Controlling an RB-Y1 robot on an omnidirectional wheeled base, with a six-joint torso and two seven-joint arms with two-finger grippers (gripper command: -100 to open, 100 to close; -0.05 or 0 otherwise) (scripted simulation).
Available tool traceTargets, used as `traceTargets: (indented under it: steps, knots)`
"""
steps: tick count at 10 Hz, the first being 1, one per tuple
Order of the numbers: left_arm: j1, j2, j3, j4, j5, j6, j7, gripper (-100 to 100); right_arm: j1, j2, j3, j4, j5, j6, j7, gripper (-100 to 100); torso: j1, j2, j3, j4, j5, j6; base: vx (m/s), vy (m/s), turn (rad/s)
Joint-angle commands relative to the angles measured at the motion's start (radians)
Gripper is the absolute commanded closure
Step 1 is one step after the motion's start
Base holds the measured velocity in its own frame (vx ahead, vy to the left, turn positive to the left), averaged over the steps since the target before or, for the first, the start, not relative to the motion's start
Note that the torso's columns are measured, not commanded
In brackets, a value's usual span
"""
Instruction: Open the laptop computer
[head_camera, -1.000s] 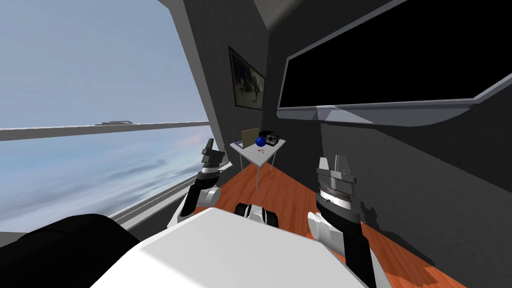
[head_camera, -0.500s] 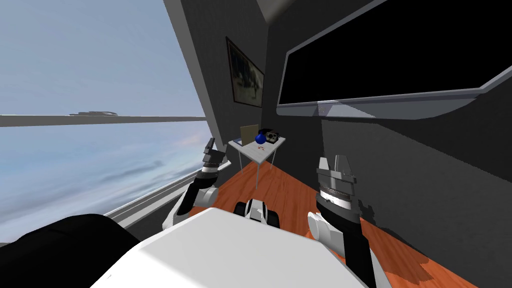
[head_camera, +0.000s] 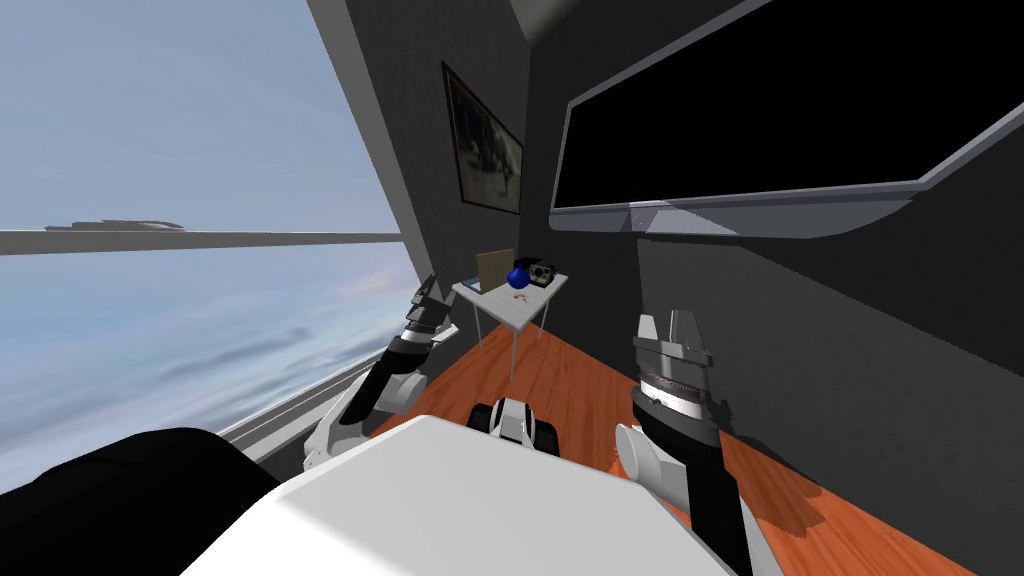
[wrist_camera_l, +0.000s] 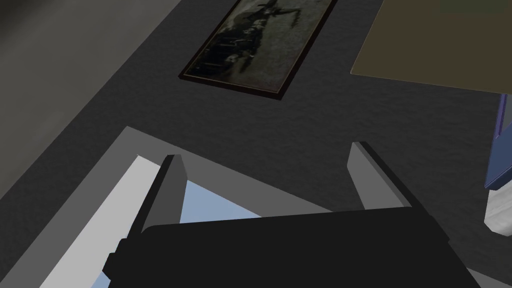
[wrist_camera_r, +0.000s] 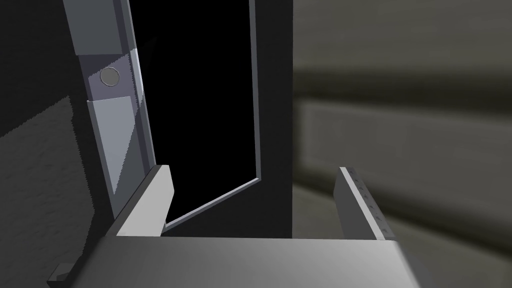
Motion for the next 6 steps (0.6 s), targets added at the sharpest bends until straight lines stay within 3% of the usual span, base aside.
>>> traceTargets:
  steps: [1, 6]
  knots:
    - [0.001, 0.079, 0.026, -0.012, 0.005, 0.059, 0.039, -100, 0.000, 0.000, 0.000, 0.000, 0.000, 0.000, 0.000, 0, 0.000, 0.000, 0.000, 0.000, 0.000, 0.000, 0.038, 0.052, -0.117]
    - [0.002, 0.214, 0.074, -0.035, 0.016, 0.159, 0.106, -100, 0.000, 0.000, 0.000, 0.000, 0.000, 0.000, 0.000, 0, -0.001, 0.001, 0.000, 0.000, 0.000, 0.000, 0.036, 0.050, -0.094]
